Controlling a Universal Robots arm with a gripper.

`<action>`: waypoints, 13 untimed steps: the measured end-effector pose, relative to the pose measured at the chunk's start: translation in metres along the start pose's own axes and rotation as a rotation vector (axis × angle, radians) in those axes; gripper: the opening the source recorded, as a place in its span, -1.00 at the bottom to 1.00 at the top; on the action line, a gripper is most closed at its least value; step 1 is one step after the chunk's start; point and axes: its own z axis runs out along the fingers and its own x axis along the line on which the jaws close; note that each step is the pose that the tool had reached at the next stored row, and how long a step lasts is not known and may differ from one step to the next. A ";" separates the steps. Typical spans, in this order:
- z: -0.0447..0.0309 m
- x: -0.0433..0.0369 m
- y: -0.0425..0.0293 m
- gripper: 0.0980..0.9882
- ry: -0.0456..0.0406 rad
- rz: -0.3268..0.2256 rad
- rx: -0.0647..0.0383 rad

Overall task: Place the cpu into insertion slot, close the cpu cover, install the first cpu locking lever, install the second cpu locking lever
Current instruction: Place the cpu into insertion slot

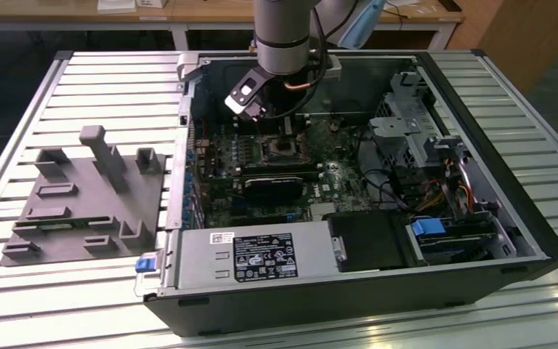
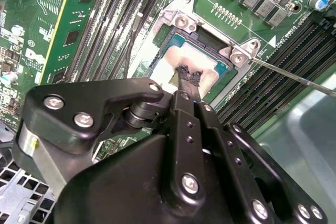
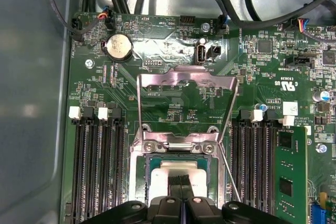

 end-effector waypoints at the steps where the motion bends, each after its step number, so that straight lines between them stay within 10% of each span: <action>1: 0.0000 0.0000 0.0000 -0.99 0.0000 0.000 0.000; 7: -0.0007 0.0003 0.0003 -0.99 0.0019 0.000 -0.001; 13: -0.0173 -0.0006 0.0013 -0.99 0.0007 0.000 0.000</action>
